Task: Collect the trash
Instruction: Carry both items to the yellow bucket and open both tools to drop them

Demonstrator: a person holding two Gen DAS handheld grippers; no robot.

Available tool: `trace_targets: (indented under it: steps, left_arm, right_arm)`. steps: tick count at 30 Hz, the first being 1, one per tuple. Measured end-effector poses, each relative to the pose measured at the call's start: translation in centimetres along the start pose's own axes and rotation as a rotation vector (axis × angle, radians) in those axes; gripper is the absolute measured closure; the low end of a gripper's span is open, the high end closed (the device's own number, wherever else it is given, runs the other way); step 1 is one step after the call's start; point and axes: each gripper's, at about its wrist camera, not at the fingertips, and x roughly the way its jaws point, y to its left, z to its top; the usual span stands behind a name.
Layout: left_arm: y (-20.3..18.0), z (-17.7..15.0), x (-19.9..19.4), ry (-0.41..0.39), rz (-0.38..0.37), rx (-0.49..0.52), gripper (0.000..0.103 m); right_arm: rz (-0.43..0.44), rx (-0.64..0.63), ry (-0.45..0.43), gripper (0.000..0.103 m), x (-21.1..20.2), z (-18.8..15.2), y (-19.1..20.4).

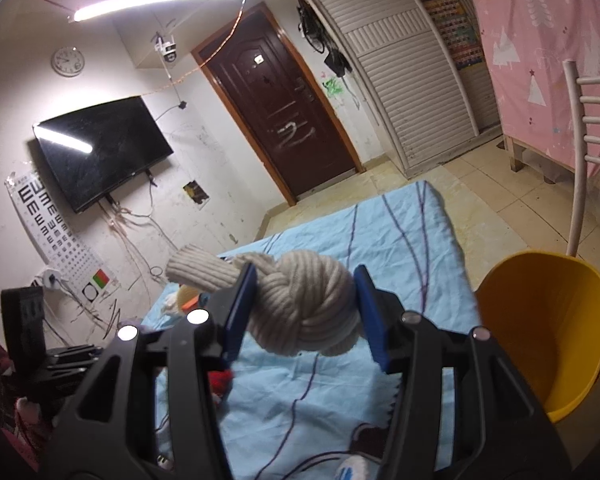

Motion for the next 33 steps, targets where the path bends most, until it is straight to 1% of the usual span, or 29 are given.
trace_targets:
  steps: [6,10,14,17,20,24,26,27,28,33]
  left_arm:
    - [-4.0,3.0,0.4,-0.052,-0.026,0.077,0.095]
    - [-7.6,5.3,1.3,-0.085,-0.072,0.124,0.095]
    - [-10.7,7.1,2.8,-0.085,-0.119,0.154,0.095]
    - [-13.5,8.3,4.4,-0.071,-0.165,0.180,0.095]
    - [-16.4,9.2,5.7,-0.059,-0.203,0.208,0.095]
    - [-20.0,10.0,8.3,-0.038,-0.247,0.237,0.095]
    - [-21.5,10.4,9.6,-0.022,-0.264,0.237,0.095]
    - [-22.0,10.6,10.1,-0.015,-0.271,0.235,0.095]
    - [-22.6,10.8,10.9,0.001,-0.281,0.231,0.095]
    - [-24.7,11.1,14.3,0.059,-0.310,0.221,0.095]
  right_arm:
    - [-0.057,0.033,-0.055,0.055,-1.9,0.8,-3.2]
    - [-0.141,0.021,-0.080,0.055,-2.7,1.7,-5.1]
    - [-0.216,0.004,-0.098,0.055,-3.5,2.3,-6.8]
    - [-0.277,-0.008,-0.105,0.055,-3.7,2.3,-8.1]
    - [-0.362,-0.034,-0.107,0.055,-3.5,2.2,-9.6]
    - [-0.450,-0.019,-0.081,0.053,-2.7,1.5,-12.2]
    - [-0.454,0.008,-0.073,0.053,-2.5,1.3,-13.5]
    - [-0.460,0.017,-0.069,0.048,-2.4,1.2,-14.0]
    - [-0.468,0.018,-0.070,0.045,-2.4,1.1,-14.4]
    - [-0.515,0.005,-0.102,0.044,-3.2,1.3,-15.1]
